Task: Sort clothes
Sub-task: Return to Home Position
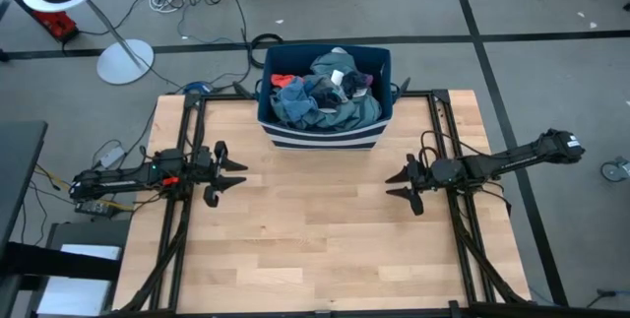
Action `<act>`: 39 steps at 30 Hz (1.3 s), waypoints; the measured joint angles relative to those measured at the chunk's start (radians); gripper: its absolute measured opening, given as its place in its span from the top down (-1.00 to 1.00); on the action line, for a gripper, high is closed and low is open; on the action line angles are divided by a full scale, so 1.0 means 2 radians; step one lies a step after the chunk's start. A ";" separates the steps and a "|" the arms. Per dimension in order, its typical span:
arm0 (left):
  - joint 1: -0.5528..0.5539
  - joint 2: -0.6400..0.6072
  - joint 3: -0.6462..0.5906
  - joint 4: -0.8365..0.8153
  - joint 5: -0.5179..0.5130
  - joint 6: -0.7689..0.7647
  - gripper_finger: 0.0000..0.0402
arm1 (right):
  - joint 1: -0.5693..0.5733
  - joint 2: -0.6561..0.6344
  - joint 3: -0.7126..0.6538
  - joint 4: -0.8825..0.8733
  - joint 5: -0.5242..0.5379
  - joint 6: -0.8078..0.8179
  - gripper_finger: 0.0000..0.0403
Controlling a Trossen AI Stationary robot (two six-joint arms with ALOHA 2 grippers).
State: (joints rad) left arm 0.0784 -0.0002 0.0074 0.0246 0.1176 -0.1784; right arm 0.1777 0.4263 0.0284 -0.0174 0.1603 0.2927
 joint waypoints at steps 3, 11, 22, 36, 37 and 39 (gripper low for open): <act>0.000 0.000 0.000 0.000 0.000 0.009 0.19 | -0.004 0.000 0.000 -0.001 0.000 -0.018 0.18; 0.000 0.000 0.000 -0.002 -0.014 0.069 0.19 | -0.004 0.000 0.001 -0.002 0.002 -0.065 0.18; 0.000 0.000 0.000 -0.002 -0.018 0.087 0.19 | -0.004 0.000 -0.001 0.032 0.004 -0.064 0.18; 0.000 0.000 0.000 -0.001 -0.018 0.087 0.19 | -0.004 0.000 0.000 0.044 0.000 -0.064 0.18; 0.000 0.000 0.000 -0.001 -0.018 0.087 0.19 | -0.004 0.000 0.000 0.044 0.000 -0.064 0.18; 0.000 0.000 0.000 -0.001 -0.018 0.087 0.19 | -0.004 0.000 0.000 0.045 0.000 -0.064 0.18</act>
State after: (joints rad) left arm 0.0784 -0.0002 0.0074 0.0223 0.0815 -0.0044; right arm 0.1695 0.4267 0.0280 0.0722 0.1612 0.1646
